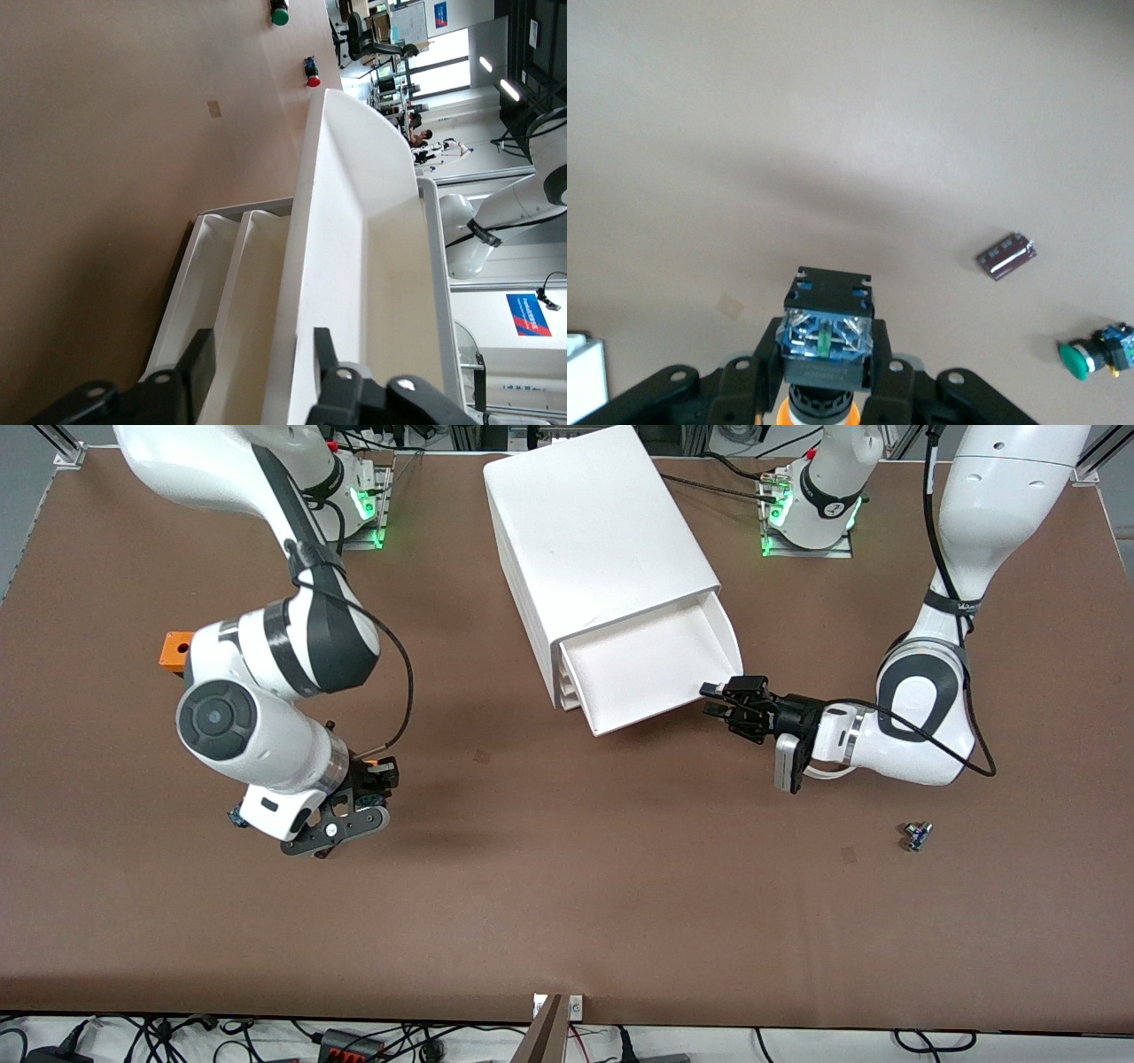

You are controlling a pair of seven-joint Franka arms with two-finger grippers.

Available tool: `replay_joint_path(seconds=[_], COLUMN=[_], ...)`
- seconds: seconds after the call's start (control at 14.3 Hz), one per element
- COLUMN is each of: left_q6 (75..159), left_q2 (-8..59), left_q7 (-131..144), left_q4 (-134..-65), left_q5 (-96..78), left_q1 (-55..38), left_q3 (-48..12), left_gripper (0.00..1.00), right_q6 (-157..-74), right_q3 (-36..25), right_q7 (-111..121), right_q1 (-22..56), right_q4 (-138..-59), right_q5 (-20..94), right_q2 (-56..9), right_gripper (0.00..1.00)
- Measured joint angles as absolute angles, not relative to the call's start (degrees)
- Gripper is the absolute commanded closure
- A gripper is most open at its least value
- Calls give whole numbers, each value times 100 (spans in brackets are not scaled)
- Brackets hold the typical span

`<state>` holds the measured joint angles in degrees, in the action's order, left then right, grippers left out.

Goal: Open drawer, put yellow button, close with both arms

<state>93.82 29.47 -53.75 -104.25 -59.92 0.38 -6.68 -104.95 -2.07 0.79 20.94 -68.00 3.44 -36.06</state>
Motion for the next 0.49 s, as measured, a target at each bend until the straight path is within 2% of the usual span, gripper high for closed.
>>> replay_joint_path(seconds=[0.21,0.49], left_q6=[9008,8266], left_q2=[2886,2742], left_q7=[-4382,-2459], left_q4=[-9936,-8820], left_q5=[-5371,-4083], left_q1=[70,86], left_q3=[-667,-702], left_gripper=[0,0], right_q6=[-10479,-10453], right_q3=[-199,-191], right_q7=[76,-534], right_q1=[2290,2864], right_q4=[-6361,-6096], right_q5=[356,464], right_q2=[-3617,-3627], right_gripper=[100,100])
